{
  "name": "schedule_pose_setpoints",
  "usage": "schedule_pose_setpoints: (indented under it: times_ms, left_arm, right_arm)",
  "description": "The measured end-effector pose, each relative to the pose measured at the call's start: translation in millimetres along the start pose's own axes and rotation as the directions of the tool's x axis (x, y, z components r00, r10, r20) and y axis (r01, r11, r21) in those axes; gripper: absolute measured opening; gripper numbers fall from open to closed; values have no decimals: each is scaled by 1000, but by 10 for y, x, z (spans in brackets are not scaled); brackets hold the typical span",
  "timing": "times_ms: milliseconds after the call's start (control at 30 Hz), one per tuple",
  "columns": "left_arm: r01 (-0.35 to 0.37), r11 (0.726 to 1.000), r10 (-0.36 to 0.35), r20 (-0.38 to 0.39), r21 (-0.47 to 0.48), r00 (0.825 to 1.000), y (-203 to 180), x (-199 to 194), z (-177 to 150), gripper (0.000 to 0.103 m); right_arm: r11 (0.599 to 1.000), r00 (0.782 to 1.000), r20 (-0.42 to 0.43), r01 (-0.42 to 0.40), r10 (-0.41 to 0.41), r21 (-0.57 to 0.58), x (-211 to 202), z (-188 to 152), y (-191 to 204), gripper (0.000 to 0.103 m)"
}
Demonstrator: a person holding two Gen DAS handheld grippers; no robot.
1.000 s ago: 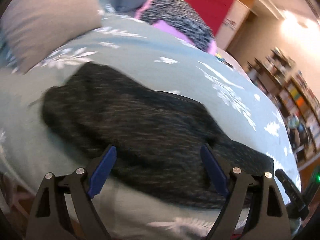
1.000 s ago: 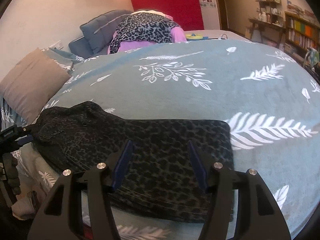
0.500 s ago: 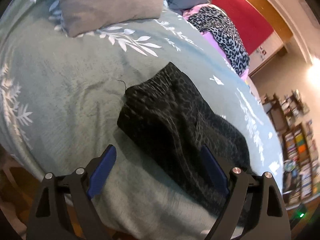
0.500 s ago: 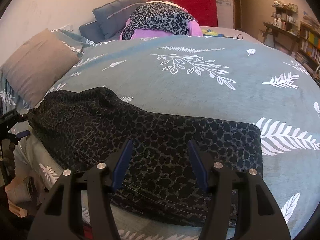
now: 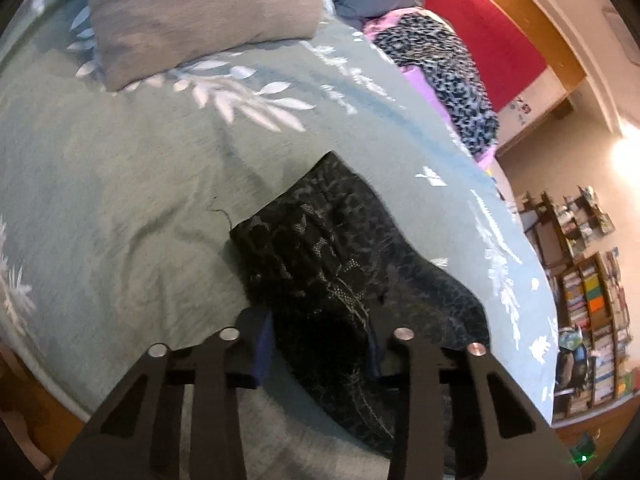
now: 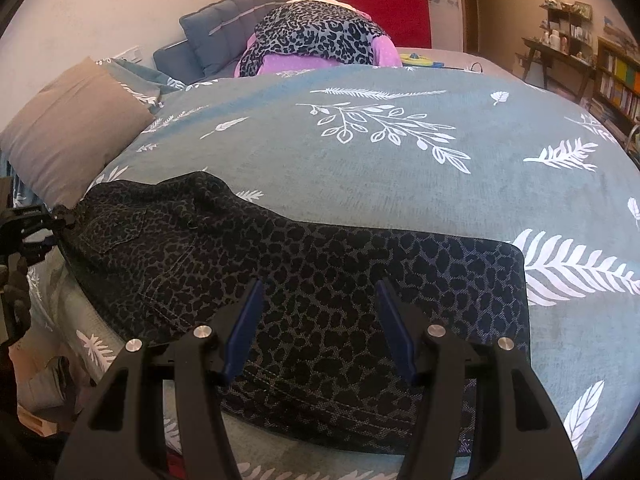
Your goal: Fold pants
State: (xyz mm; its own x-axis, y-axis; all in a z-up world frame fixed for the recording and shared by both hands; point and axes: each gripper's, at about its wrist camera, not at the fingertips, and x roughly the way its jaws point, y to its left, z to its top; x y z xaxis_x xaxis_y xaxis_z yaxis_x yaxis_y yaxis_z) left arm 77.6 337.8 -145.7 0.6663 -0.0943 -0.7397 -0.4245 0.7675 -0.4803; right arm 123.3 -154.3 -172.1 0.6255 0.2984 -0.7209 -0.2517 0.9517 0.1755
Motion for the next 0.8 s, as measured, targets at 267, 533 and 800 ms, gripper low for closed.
schedule_pose_setpoints:
  times_ms: [267, 533, 800]
  left_arm:
    - [82, 993, -88, 63, 88, 994, -177, -148, 111, 30]
    - [97, 991, -101, -37, -88, 994, 342, 274, 42, 31]
    - [69, 996, -70, -26, -53, 997, 218, 71, 7, 60]
  right_arm:
    - [1000, 1000, -11, -9, 9, 1, 15, -37, 17, 59]
    - [1000, 1000, -7, -10, 10, -3, -12, -30, 35, 59]
    - [1000, 1000, -6, -24, 24, -15, 8, 1, 80, 59]
